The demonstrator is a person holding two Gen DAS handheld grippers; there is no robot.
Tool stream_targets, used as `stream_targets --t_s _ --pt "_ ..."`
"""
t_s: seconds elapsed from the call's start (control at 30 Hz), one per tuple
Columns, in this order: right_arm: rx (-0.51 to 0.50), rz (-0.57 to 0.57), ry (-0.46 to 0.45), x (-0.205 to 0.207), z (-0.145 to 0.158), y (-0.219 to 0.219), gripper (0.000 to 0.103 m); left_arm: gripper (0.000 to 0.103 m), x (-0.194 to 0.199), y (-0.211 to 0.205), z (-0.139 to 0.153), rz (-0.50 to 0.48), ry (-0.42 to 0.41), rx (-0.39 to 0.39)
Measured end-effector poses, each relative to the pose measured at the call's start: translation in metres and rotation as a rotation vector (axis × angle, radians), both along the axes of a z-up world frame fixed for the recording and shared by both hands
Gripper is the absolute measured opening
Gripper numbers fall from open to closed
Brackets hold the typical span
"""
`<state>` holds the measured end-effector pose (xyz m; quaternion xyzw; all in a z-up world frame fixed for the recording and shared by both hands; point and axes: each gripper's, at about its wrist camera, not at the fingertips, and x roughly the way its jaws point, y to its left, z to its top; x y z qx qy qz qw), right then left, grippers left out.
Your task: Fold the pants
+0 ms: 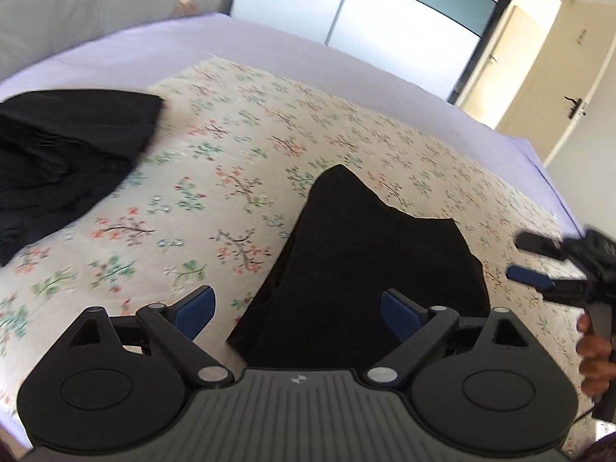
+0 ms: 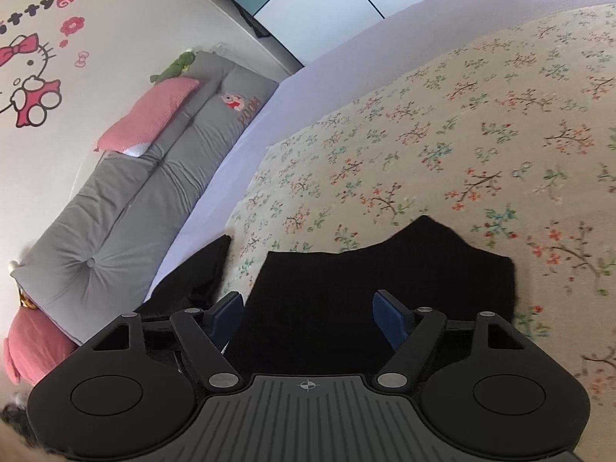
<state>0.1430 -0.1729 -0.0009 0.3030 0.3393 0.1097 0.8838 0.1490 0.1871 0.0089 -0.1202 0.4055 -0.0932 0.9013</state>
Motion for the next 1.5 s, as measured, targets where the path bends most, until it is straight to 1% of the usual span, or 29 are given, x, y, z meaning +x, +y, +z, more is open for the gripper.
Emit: stream_targets --t_s 0.07,0.2,0.33,0.4,0.47,0.5,0.53,0.57,0.63,0.7,0.73,0.77,0.8,0.83,0.87,0.9,0.93,1.0,1.03,1.07,1.1,1.23,1.37,1.5 --pt "-0.021 -0.01 0.003 -0.016 0.0 -0.016 0.081 0.103 0.012 0.001 -0.004 -0.036 0.01 -0.014" --pt "-0.046 -0.026 0.034 -0.043 -0.008 -0.044 0.084 0.103 0.035 0.003 -0.017 -0.086 0.073 -0.035" --pt "-0.046 -0.042 0.067 -0.06 -0.022 -0.063 0.084 0.103 0.058 0.011 -0.031 -0.09 0.115 -0.066" --pt "-0.039 -0.042 0.083 -0.066 -0.032 -0.068 0.084 0.103 0.067 0.016 -0.04 -0.092 0.144 -0.114" --pt "-0.025 -0.035 0.096 -0.07 -0.042 -0.07 0.084 0.103 0.074 0.021 -0.051 -0.098 0.174 -0.189" --pt "-0.016 -0.03 0.101 -0.07 -0.047 -0.069 0.084 0.098 0.078 0.024 -0.059 -0.095 0.205 -0.241" --pt "-0.009 -0.024 0.104 -0.07 -0.052 -0.067 0.084 0.097 0.08 0.026 -0.067 -0.079 0.233 -0.288" --pt "-0.004 -0.016 0.105 -0.068 -0.056 -0.064 0.084 0.096 0.081 0.027 -0.072 -0.071 0.239 -0.32" --pt "0.008 0.003 0.113 -0.062 -0.066 -0.057 0.079 0.093 0.084 0.026 -0.073 -0.08 0.241 -0.351" --pt "0.013 0.013 0.107 -0.054 -0.075 -0.05 0.066 0.092 0.086 0.025 -0.075 -0.092 0.246 -0.373" --pt "0.012 0.016 0.093 -0.05 -0.077 -0.046 0.063 0.091 0.087 0.025 -0.077 -0.095 0.247 -0.384" --pt "0.018 0.022 0.085 -0.046 -0.08 -0.043 0.055 0.089 0.088 0.025 -0.08 -0.094 0.25 -0.405" --pt "0.03 0.023 0.083 -0.041 -0.083 -0.04 0.05 0.085 0.089 0.027 -0.082 -0.089 0.257 -0.434" --pt "0.041 0.019 0.08 -0.037 -0.086 -0.038 0.047 0.083 0.09 0.027 -0.086 -0.084 0.267 -0.464" --pt "0.045 0.016 0.073 -0.033 -0.088 -0.036 0.04 0.077 0.091 0.026 -0.088 -0.077 0.275 -0.488" --pt "0.046 0.013 0.07 -0.029 -0.09 -0.034 0.033 0.071 0.091 0.024 -0.09 -0.073 0.279 -0.498" --pt "0.048 0.006 0.07 -0.027 -0.092 -0.033 0.031 0.07 0.09 0.021 -0.089 -0.071 0.277 -0.495" --pt "0.054 -0.01 0.071 -0.025 -0.092 -0.033 0.02 0.067 0.089 0.016 -0.083 -0.071 0.26 -0.484" --pt "0.051 -0.012 0.073 -0.024 -0.09 -0.033 0.018 0.067 0.089 0.014 -0.08 -0.07 0.253 -0.498" --pt "0.043 -0.012 0.067 -0.025 -0.087 -0.034 0.012 0.066 0.088 0.013 -0.078 -0.068 0.248 -0.52" --pt "0.044 -0.017 0.052 -0.026 -0.082 -0.036 0.01 0.066 0.087 0.009 -0.075 -0.068 0.243 -0.539" --pt "0.079 -0.035 -0.013 -0.033 -0.056 -0.049 0.01 0.065 0.085 -0.022 -0.062 -0.105 0.221 -0.579" --pt "0.041 -0.075 -0.039 -0.04 -0.03 -0.073 0.01 0.064 0.092 -0.074 -0.055 -0.153 0.206 -0.635" --pt "-0.012 -0.159 -0.063 -0.045 -0.005 -0.119 0.01 0.063 0.103 -0.13 -0.052 -0.211 0.177 -0.659"
